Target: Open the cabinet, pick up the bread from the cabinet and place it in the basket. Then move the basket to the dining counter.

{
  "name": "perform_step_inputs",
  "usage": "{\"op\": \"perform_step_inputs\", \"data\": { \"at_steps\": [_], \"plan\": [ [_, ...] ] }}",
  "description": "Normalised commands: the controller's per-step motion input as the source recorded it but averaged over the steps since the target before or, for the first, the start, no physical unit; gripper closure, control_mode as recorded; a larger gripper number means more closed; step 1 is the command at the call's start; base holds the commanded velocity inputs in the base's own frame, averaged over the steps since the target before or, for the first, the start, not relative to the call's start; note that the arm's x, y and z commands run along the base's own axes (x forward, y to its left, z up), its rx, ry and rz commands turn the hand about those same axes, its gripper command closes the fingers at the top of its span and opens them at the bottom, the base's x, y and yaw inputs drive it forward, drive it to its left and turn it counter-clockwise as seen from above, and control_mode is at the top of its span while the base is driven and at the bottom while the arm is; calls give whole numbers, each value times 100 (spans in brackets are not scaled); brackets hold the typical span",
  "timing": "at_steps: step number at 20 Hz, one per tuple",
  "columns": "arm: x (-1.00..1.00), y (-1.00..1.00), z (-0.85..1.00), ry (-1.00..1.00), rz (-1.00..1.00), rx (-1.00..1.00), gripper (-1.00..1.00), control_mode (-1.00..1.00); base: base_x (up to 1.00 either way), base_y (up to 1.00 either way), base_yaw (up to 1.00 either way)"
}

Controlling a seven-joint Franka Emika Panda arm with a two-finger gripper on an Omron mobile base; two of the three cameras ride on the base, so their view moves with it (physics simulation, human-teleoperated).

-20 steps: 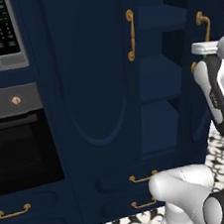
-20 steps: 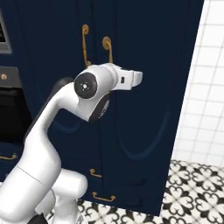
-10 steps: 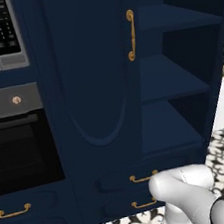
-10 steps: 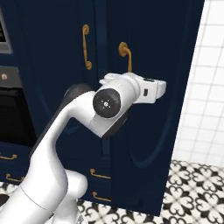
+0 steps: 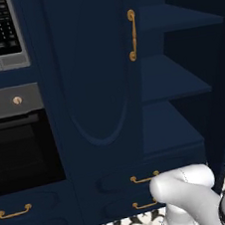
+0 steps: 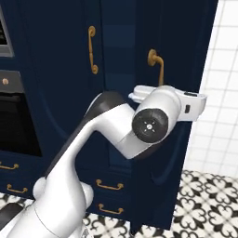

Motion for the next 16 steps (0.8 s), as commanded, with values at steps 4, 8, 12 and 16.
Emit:
{"op": "perform_step_inputs", "data": {
  "at_steps": [4,8,12,16],
  "plan": [
    [-15,-100,-7,-4,-17,2,100,-100,0,0,0],
    [-100,-31,3,-34,-14,12,100,-100,0,0,0],
    [-100,80,0,-40,-20,36,100,-100,0,0,0],
    [-100,100,-11,-42,-24,34,100,-100,0,0,0]
  ]
}}
